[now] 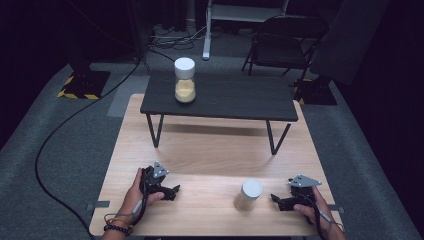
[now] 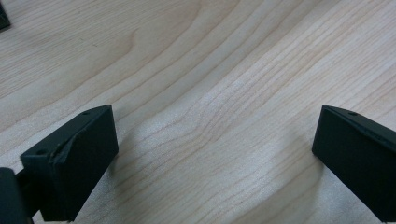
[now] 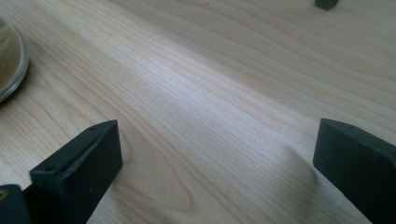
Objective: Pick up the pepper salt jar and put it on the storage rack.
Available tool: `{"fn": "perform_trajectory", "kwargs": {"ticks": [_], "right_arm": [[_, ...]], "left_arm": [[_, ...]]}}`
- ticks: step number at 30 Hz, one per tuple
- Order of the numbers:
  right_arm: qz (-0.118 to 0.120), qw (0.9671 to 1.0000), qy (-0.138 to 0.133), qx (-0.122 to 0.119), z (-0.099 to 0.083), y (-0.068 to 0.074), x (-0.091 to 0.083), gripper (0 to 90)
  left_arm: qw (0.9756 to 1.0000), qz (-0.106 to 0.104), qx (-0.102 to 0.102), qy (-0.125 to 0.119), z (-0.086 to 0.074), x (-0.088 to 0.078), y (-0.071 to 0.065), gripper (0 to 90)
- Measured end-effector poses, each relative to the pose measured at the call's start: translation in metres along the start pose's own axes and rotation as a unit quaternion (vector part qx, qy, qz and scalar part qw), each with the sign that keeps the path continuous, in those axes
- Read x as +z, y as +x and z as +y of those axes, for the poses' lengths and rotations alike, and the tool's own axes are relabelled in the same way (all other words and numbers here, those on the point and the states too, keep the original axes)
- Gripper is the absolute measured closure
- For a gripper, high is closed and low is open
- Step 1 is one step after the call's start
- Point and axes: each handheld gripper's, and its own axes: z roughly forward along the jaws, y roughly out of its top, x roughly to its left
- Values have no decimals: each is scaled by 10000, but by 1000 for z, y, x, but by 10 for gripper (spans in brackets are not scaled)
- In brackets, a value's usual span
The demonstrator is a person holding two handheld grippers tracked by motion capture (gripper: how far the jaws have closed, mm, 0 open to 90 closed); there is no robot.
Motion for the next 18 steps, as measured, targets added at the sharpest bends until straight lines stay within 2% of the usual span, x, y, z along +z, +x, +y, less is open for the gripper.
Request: {"fn": "perform_trajectory", "kwargs": {"ticks": [4,10,18], "right_arm": [[-15,9999,-102,10,0,1,-4,14],[19,9991,-426,-3,1,6,-15,14],[102,9963,-850,-55,1,15,-28,14]], "left_arm": [[10000,-2,3,0,0,0,0,4],[10000,-2,7,4,0,0,0,4],[10000,-2,3,1,0,0,0,4]]}}
